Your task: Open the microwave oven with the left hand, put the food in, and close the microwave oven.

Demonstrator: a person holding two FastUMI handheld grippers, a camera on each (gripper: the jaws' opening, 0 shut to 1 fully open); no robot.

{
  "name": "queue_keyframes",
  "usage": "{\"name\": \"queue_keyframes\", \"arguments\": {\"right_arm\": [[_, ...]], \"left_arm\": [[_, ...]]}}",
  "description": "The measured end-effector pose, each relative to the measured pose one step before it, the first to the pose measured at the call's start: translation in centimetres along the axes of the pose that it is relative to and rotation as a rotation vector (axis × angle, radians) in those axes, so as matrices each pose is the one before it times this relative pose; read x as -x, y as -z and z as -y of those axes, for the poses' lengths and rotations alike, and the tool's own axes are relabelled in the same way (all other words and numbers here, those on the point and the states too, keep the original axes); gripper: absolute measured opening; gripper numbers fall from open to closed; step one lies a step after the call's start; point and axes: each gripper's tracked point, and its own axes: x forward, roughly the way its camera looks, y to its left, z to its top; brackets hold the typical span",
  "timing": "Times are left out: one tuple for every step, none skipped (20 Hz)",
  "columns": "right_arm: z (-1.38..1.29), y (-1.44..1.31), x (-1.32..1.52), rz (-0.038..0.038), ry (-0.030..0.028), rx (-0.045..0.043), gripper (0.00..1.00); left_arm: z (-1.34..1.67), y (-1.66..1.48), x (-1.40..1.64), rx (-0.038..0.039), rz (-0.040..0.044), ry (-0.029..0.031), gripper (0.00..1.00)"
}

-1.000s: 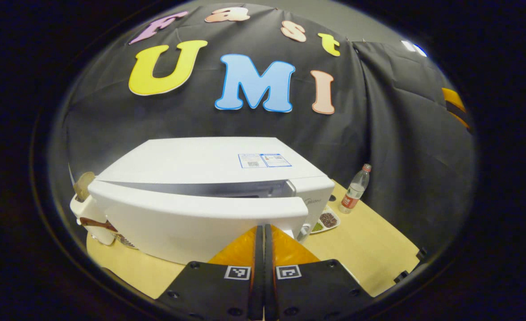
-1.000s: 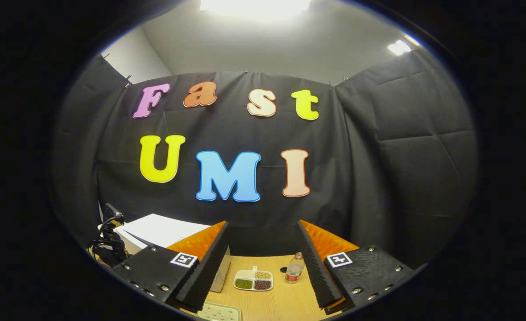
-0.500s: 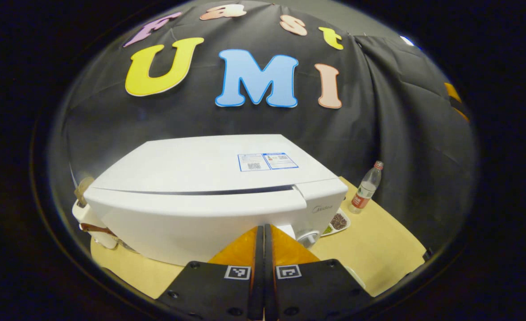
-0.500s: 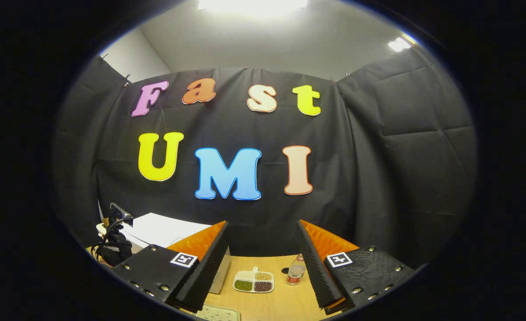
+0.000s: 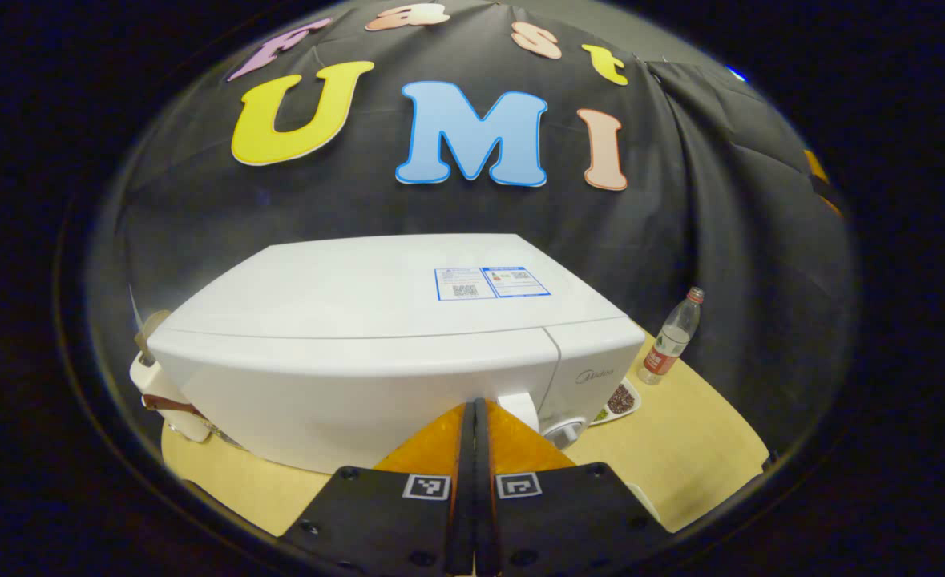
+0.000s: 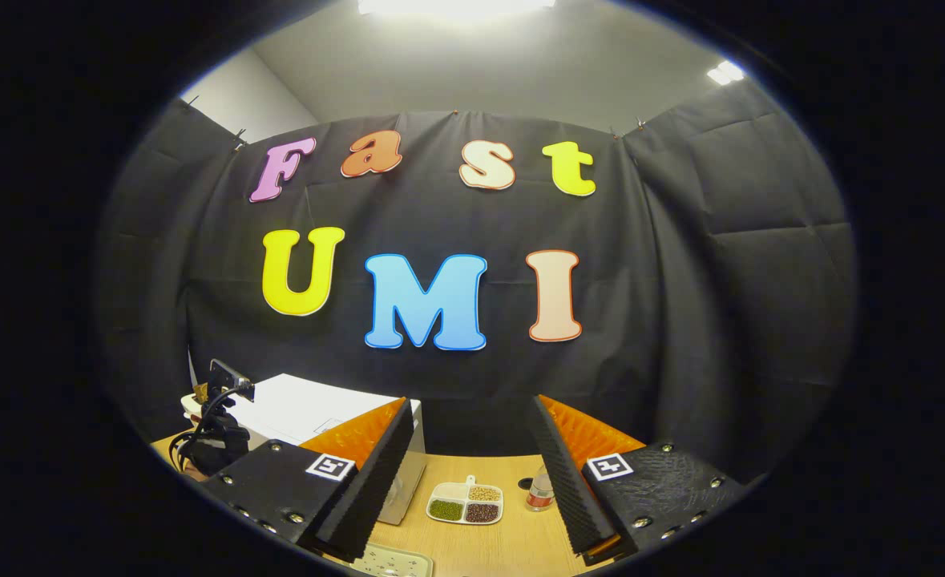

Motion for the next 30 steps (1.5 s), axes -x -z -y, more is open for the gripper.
{"name": "queue_keyframes", "arguments": {"right_arm": [[-0.054,-0.014,-0.144,0.00182,-0.00954,0.00268,0.89],[-0.062,0.067,-0.189,0.00201,-0.01316,-0.00274,0.89],[-0.282,0.018,-0.211,0.00033,-0.01519,-0.00857,0.90],[-0.118,0.124,-0.165,-0.00112,-0.01399,-0.01316,0.90],[-0.031,0.217,-0.088,-0.00364,-0.01051,-0.01496,0.90],[-0.077,0.127,-0.247,-0.00639,-0.01101,-0.01396,0.90],[-0.098,0.141,-0.181,-0.00614,-0.00861,-0.00910,0.90],[0.128,0.236,-0.105,-0.00455,-0.00754,-0.00385,0.90],[0.021,-0.030,-0.003,-0.00002,-0.00542,0.00135,0.90],[-0.353,-0.199,0.089,0.00392,-0.00487,0.00509,0.90],[-0.246,-0.290,0.046,0.00570,-0.00595,0.00920,0.90],[-0.181,-0.182,-0.078,0.00688,-0.00384,0.00862,0.90],[-0.261,-0.147,-0.071,0.00207,-0.00613,0.00567,0.90],[-0.457,-0.081,-0.005,-0.00185,-0.01095,0.00290,0.90],[-0.606,-0.265,-0.186,-0.00232,-0.00995,0.00066,0.90],[-0.684,-0.378,-0.174,0.00308,-0.01012,0.00121,0.89],[-0.583,-0.580,-0.032,0.00448,-0.01099,0.00304,0.90],[-0.604,-0.512,0.029,0.00525,-0.00673,0.00459,0.89],[-0.564,-0.667,0.104,0.00568,-0.00107,0.00587,0.90],[-0.326,-0.556,0.121,0.00393,0.00619,0.00395,0.90],[-0.327,-0.589,0.439,0.00016,0.01249,0.00348,0.90],[-0.389,-0.522,0.532,0.00191,0.00857,0.00020,0.90],[-0.456,-0.543,0.392,0.00500,0.00449,-0.00385,0.90],[-0.688,-0.481,0.307,0.00842,0.00116,-0.00458,0.90],[-0.585,-0.248,0.135,0.00423,0.00240,0.00255,0.90],[-0.628,0.012,0.020,-0.00145,0.00057,0.00370,0.90],[-0.632,0.161,0.330,-0.00437,-0.00542,0.00109,0.89],[-0.734,0.089,0.043,-0.00486,-0.00311,-0.00040,0.89],[-0.696,0.130,0.019,-0.00789,-0.00463,-0.00199,0.89],[-0.567,0.089,-0.089,-0.00546,-0.00469,-0.00243,0.89]], "left_arm": [[-0.105,-0.656,0.325,-0.00246,0.02428,-0.01533,0.07],[0.119,-1.020,0.781,-0.00331,0.03037,-0.00495,0.07],[0.123,-0.942,1.057,-0.01002,0.02982,-0.00676,0.07],[-0.192,-0.987,1.270,-0.01557,0.02522,-0.01670,0.07],[-0.506,-1.110,1.106,-0.01463,0.02763,-0.02668,0.07],[-0.445,-1.399,1.234,-0.00221,0.03366,-0.02350,0.07],[-0.130,-1.613,1.176,0.01350,0.03947,-0.00836,0.07],[0.159,-1.639,0.827,0.02434,0.04575,-0.00252,0.07],[0.067,-2.032,1.498,0.02143,0.05005,-0.00272,0.30],[0.210,-1.790,1.189,0.02433,0.03606,0.00714,0.53],[0.402,-1.454,0.762,0.02226,0.03063,0.01051,0.76],[-0.193,-1.718,0.916,0.00691,0.03066,-0.01428,0.99],[-0.211,-1.740,0.720,-0.00112,0.03311,-0.00965,0.92],[-0.009,-1.892,0.786,-0.00775,0.03174,-0.00920,0.99],[-0.189,-1.349,0.693,-0.01603,0.01876,-0.01033,0.95],[-0.124,-1.528,0.796,-0.01671,0.02140,-0.00848,0.99],[-0.045,-1.624,0.719,-0.00980,0.02337,-0.00527,0.99],[0.071,-1.801,0.650,-0.00205,0.03004,0.00120,0.95],[0.151,-1.517,0.480,0.00292,0.02442,0.00128,0.94],[0.167,-1.390,0.419,0.00844,0.01827,0.00386,0.92],[0.243,-0.801,0.313,0.00872,0.00190,0.00887,0.95],[-0.077,-0.747,0.274,0.00485,0.00137,0.00258,0.95],[-0.283,-0.634,0.254,0.00525,0.00252,-0.00179,0.95],[-0.383,-0.534,0.283,0.01115,0.00267,-0.00593,0.95],[-0.548,-0.177,0.421,0.01461,0.00066,-0.00703,0.95],[-0.545,-0.061,0.388,0.01706,-0.00724,-0.00614,0.95],[-0.348,0.053,0.425,0.01082,-0.00238,-0.00083,0.95],[-0.553,-0.032,0.526,0.00324,-0.00218,-0.00458,0.95],[-0.621,-0.143,0.521,-0.00022,-0.00509,-0.00407,0.92],[-0.389,-0.051,0.588,0.00212,-0.00092,0.00032,0.95]]}}
